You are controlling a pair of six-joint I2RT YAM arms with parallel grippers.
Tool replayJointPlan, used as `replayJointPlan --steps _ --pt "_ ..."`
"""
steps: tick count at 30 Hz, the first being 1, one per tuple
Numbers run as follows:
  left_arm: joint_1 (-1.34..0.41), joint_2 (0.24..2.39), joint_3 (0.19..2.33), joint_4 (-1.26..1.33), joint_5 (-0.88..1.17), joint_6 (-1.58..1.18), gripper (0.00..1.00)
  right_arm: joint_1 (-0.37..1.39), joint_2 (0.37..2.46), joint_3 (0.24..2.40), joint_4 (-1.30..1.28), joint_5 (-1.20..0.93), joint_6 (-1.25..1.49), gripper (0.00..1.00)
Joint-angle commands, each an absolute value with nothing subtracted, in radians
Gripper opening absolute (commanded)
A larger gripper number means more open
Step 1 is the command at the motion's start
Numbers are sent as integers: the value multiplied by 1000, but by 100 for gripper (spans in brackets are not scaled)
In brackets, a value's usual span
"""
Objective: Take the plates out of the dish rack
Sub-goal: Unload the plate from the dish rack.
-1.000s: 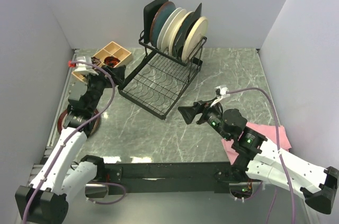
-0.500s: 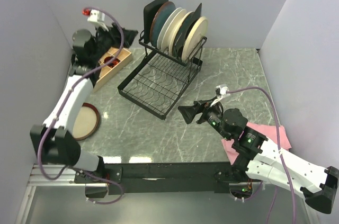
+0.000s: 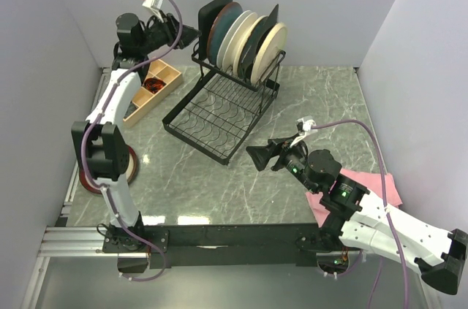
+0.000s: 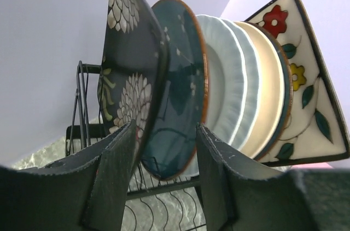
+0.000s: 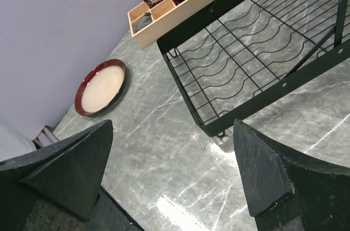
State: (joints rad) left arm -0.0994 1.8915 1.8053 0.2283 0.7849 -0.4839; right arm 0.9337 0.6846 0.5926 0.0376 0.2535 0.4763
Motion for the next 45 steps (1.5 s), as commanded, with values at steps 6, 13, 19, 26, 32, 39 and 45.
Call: replayJointPlan --steps 6,13,19,26,32,39,45 --pt "-101 2019 2006 299 891 -493 52 943 696 640 61 282 449 96" --pt "-103 2114 2131 319 925 -526 48 943 724 646 60 285 443 95" --pt "-106 2163 2164 371 922 -558 47 943 735 650 57 294 440 95" --pt "-124 2187 2175 367 914 -532 44 943 736 650 57 296 440 96" --pt "-135 2180 2166 377 891 -531 35 943 736 649 58 295 440 95" --pt "-137 2201 2207 371 893 -546 24 945 733 649 58 288 445 96" --pt "-143 2220 2241 347 888 -540 7 943 730 649 58 284 446 96"
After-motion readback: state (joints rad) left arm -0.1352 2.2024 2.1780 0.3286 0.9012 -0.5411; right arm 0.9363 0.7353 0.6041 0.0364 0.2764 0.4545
